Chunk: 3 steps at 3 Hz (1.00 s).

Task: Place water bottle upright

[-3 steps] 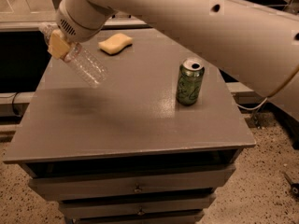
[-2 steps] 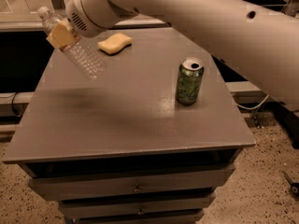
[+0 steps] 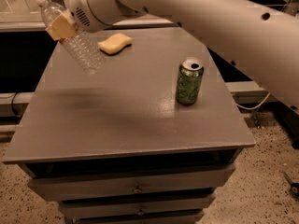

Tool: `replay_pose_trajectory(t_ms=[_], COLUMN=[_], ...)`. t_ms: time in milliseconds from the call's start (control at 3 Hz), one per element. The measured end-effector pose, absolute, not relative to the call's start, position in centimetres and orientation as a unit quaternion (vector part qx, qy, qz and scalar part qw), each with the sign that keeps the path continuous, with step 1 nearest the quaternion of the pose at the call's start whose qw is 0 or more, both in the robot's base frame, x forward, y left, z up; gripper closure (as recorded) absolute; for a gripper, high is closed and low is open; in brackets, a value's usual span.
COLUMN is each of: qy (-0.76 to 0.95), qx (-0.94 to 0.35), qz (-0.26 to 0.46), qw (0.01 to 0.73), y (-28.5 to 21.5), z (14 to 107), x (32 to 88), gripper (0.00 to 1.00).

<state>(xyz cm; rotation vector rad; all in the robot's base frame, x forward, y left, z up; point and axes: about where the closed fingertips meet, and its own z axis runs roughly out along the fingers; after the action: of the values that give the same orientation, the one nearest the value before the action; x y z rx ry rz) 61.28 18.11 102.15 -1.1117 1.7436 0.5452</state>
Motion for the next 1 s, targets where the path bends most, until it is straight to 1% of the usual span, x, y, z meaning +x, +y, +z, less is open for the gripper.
replay_pose_trajectory(t_ms=[333, 1000], qy=[0.701, 0.651], qx=[-0.448, -0.414], qz=[0.234, 0.253], qw=[0.503, 0.583], y=[19.3, 22.4], z=[102.5, 102.3], x=[61.5, 62.9], gripper=[1.0, 1.0])
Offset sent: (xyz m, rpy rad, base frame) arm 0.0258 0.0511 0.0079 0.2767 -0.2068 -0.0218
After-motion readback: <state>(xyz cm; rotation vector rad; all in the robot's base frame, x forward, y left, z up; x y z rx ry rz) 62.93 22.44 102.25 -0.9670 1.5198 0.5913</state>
